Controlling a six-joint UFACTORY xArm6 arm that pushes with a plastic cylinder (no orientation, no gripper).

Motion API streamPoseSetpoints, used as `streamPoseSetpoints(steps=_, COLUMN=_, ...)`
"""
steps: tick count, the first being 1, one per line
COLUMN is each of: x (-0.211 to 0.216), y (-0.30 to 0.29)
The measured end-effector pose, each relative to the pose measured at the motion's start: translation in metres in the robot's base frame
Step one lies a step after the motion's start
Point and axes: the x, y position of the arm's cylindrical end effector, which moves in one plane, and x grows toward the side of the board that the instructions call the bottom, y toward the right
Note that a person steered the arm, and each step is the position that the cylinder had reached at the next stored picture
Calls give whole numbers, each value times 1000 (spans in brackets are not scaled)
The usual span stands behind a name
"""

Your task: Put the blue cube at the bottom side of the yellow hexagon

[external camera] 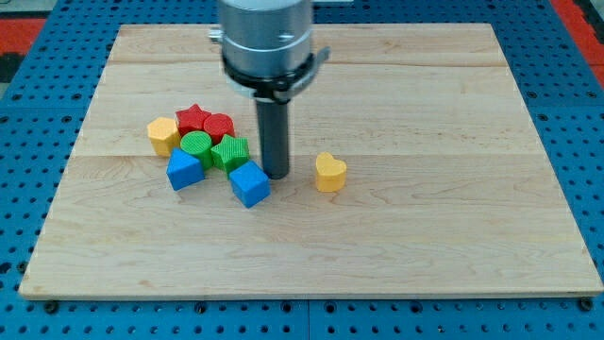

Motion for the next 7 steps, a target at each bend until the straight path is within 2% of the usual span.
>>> streamPoseSetpoints(steps=1, x=26, y=-31)
streamPoseSetpoints(steps=2, x=60, y=-12)
streamPoseSetpoints(steps=3, x=71, y=-31)
streamPoseSetpoints(steps=4, x=36, y=-126)
streamPoseSetpoints(steps=6, x=108, y=-151)
streamPoseSetpoints(steps=7, x=51, y=-210)
